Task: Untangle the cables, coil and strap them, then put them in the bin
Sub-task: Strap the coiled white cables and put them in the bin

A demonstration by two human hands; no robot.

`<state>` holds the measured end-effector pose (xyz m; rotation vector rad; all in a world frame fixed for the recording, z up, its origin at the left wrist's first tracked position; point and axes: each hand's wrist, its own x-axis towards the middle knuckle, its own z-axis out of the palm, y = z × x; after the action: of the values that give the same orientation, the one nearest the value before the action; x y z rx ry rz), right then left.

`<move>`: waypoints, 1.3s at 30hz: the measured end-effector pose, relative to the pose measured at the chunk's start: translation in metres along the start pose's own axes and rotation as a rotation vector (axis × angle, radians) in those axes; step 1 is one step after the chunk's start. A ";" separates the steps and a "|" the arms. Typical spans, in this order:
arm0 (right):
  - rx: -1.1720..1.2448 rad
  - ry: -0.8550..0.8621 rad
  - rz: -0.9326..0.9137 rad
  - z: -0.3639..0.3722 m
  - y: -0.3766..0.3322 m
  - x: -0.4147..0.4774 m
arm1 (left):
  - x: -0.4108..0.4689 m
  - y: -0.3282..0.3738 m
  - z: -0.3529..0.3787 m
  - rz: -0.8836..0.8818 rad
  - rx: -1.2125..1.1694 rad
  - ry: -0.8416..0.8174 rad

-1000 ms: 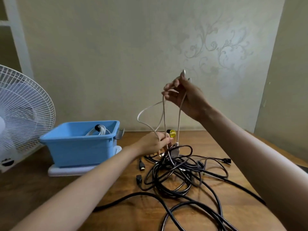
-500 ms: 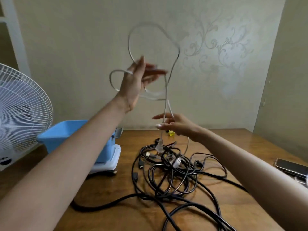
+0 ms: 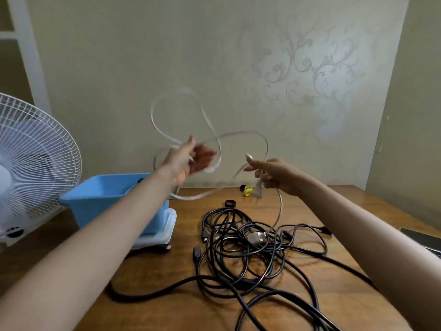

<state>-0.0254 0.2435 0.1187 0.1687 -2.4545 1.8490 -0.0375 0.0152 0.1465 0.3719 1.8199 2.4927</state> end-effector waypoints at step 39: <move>0.443 0.290 -0.061 -0.003 0.036 -0.024 | -0.017 -0.079 0.026 -0.290 0.819 -0.391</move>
<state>-0.0063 0.2578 0.0822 -0.0060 -1.8127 2.1834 -0.0242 0.0616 0.0766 0.5118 2.3887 1.2841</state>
